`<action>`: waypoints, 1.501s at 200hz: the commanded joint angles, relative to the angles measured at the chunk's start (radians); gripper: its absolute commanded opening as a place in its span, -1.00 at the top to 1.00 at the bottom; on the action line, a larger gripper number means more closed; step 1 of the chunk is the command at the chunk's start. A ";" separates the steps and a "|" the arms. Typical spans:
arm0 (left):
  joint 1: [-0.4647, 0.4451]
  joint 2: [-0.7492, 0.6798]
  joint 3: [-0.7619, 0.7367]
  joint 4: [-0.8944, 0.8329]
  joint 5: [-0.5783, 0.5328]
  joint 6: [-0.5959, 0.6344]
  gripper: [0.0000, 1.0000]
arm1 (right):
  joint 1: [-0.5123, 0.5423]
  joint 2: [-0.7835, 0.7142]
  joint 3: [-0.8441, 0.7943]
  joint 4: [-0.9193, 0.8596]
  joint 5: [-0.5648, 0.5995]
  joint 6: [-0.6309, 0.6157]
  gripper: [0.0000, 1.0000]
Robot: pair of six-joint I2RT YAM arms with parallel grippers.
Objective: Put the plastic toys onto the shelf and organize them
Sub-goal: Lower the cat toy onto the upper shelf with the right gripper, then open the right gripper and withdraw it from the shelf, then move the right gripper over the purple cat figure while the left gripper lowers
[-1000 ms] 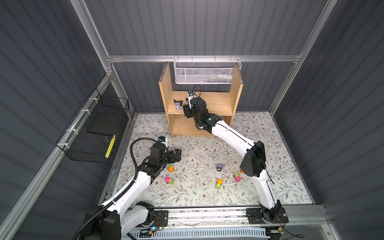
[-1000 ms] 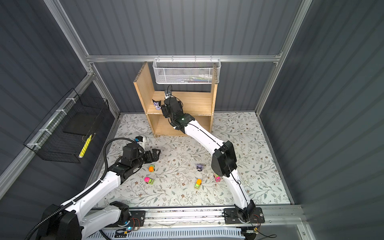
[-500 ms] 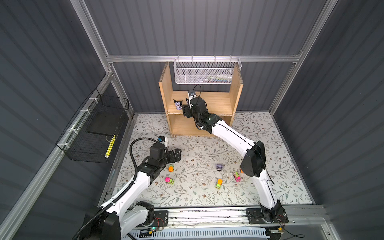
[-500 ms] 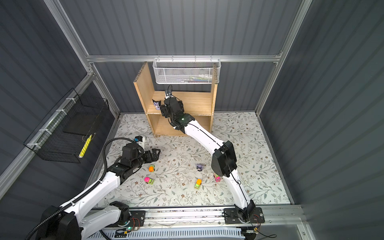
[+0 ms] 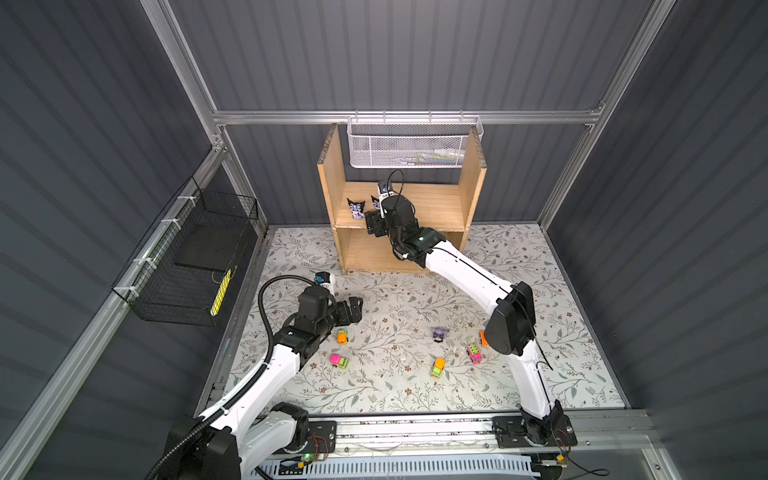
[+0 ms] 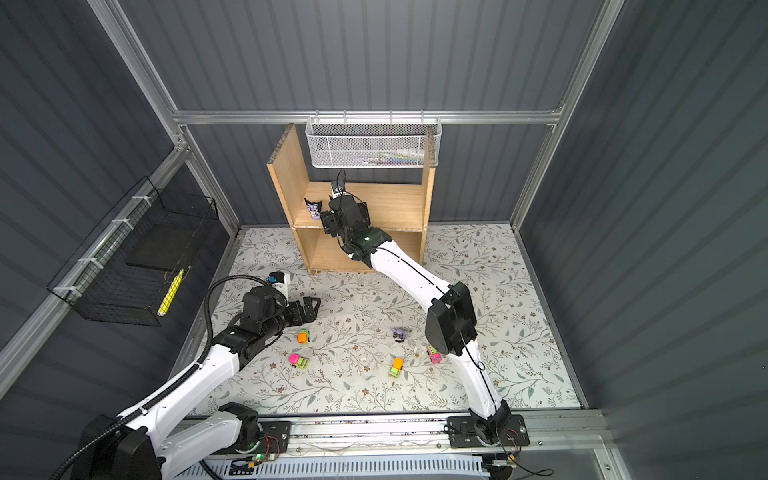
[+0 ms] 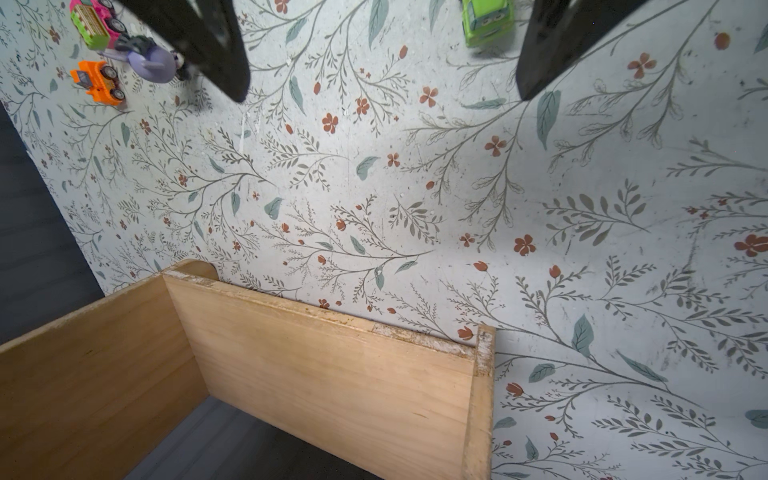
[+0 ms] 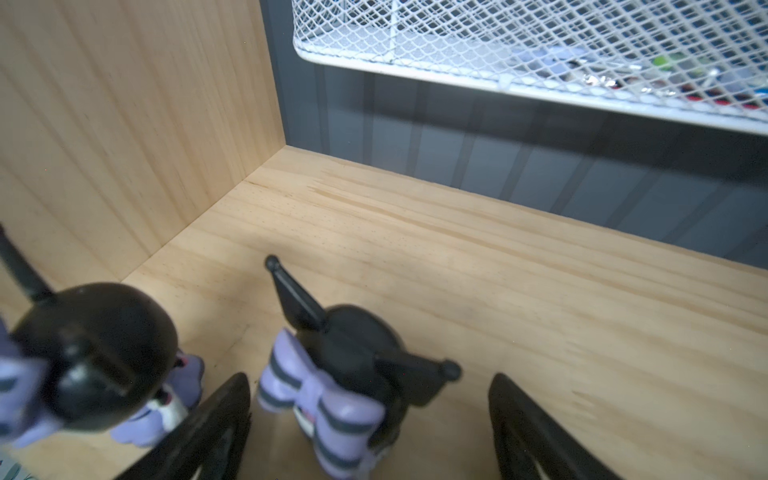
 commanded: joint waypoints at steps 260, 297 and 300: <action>-0.451 -0.069 -0.029 -0.126 -0.328 -0.077 -0.99 | 0.399 -1.259 -1.401 -0.267 0.307 0.603 -0.87; -0.638 0.021 -0.004 -0.151 -0.477 -0.146 -0.99 | 0.417 -1.415 -1.577 -0.278 0.295 0.713 -0.83; -0.649 0.026 -0.002 -0.153 -0.489 -0.152 -0.99 | 0.418 -1.423 -1.590 -0.277 0.292 0.718 -0.83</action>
